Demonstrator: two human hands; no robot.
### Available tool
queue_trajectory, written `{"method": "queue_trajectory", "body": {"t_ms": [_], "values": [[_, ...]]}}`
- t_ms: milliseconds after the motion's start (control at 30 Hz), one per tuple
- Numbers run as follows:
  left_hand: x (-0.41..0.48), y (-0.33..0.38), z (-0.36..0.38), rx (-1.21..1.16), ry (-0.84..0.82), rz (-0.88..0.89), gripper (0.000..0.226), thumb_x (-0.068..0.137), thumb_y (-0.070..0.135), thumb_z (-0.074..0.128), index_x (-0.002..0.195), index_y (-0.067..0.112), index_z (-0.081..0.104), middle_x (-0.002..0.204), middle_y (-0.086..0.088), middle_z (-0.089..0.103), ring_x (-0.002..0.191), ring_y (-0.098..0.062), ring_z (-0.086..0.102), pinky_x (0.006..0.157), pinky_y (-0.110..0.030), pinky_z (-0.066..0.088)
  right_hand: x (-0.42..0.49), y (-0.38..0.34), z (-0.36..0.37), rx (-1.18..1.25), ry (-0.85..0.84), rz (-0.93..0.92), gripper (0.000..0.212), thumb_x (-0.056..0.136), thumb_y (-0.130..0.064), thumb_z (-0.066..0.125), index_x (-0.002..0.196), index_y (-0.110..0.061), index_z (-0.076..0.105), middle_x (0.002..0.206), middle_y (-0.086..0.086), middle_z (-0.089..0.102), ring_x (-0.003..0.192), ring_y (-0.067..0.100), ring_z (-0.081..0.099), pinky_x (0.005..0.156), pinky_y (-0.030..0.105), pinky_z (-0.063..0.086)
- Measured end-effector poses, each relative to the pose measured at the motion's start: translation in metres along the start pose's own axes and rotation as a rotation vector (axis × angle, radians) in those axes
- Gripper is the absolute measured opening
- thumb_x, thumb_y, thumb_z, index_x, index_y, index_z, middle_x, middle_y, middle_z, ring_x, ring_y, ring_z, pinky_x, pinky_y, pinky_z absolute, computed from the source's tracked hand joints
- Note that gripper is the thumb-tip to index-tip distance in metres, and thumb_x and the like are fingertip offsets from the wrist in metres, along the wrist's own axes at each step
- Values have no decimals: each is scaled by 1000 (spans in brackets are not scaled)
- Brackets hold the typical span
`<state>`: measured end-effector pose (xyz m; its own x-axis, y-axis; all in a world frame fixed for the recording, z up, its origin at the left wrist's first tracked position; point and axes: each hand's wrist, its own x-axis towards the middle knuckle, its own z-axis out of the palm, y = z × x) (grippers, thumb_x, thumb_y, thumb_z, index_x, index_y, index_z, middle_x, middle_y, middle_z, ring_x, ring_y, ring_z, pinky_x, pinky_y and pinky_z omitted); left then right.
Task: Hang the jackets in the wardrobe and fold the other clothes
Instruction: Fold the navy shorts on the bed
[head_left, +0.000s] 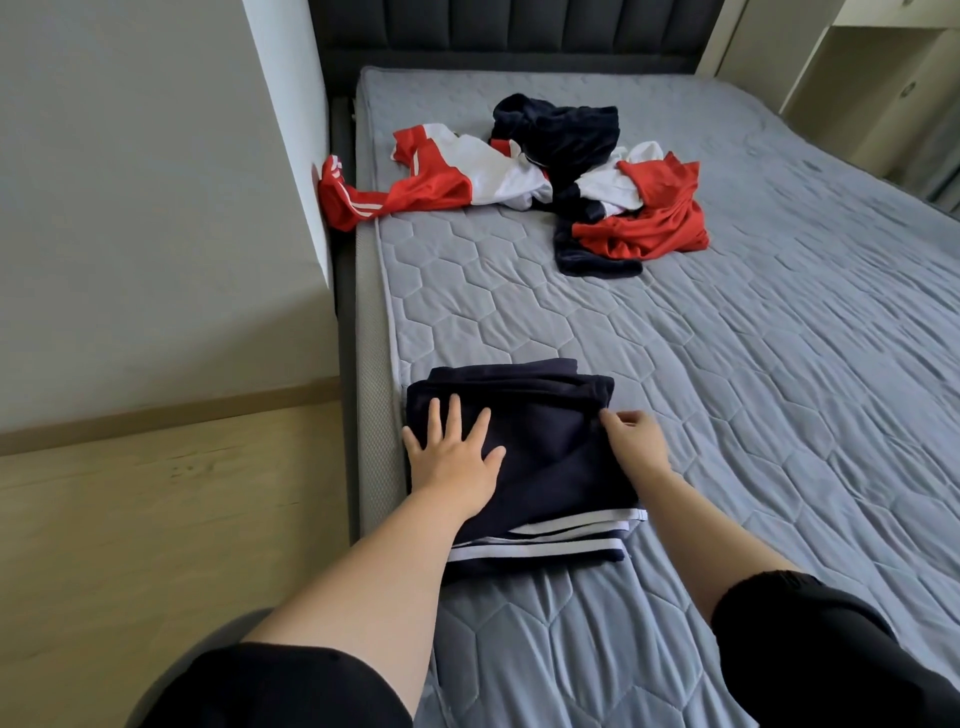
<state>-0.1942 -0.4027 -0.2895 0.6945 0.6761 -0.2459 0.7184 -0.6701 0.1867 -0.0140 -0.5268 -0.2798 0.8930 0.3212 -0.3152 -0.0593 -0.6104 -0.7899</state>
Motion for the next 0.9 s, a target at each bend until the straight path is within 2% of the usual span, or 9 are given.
{"method": "queue_trajectory", "body": {"t_ms": [133,233,333,433,533,633,700,767,900], "values": [[2,10,-2,-45,-23,100,61,95,60,20,149,38,2,158,-1,-14,143,-24,-20,111,-58,-7,-3,-13,0,203,-168,42,46,80,-50,63,106,-12,58,98,1,65,88,15,62,69,29,48],[2,17,-5,-99,-53,135,62,95,59,24,149,39,1,158,0,-14,143,-23,-21,111,-58,-7,-4,-24,-3,193,-181,-23,38,79,-39,71,103,-12,59,91,-1,65,83,15,64,66,28,51],[4,18,-9,-168,-34,136,61,97,55,25,150,36,1,158,1,-12,144,-22,-18,112,-56,-6,-7,-41,-7,115,-202,-96,23,87,-32,64,90,-9,64,80,4,65,79,23,64,67,32,52],[7,19,-14,-304,7,98,57,99,49,25,150,34,3,159,2,-7,145,-19,-13,114,-52,-4,-10,-57,-12,138,-322,-64,21,89,-31,63,97,-12,62,89,6,67,83,22,65,69,32,54],[10,18,-19,-410,28,44,55,100,43,25,151,32,6,159,2,-3,146,-17,-8,115,-50,-2,-10,-66,-17,222,-329,-21,33,82,-22,71,110,-8,60,102,10,67,90,25,66,76,37,55],[8,16,-21,-448,11,39,54,101,41,26,151,30,7,159,2,-1,146,-16,-7,115,-48,-2,-9,-62,-26,3,-294,34,55,77,-35,75,119,-4,57,106,7,66,92,24,65,77,35,55],[8,16,-24,-512,14,34,53,101,38,27,151,28,12,159,2,2,146,-15,-5,116,-47,-2,-15,-59,-30,-109,-453,111,51,77,-35,76,113,-3,59,104,10,67,93,25,66,83,38,55],[8,14,-28,-645,54,16,50,102,34,29,150,24,20,159,0,9,146,-14,2,118,-43,2,-21,-61,-30,-76,-591,129,42,82,-26,72,114,-3,59,103,11,69,94,25,67,85,39,55],[8,1,-42,-932,218,-116,44,102,26,33,144,14,37,153,-4,30,142,-18,23,115,-31,18,-39,-82,-26,160,-783,17,16,91,-7,57,106,-5,61,88,6,72,80,19,71,64,29,57]]}}
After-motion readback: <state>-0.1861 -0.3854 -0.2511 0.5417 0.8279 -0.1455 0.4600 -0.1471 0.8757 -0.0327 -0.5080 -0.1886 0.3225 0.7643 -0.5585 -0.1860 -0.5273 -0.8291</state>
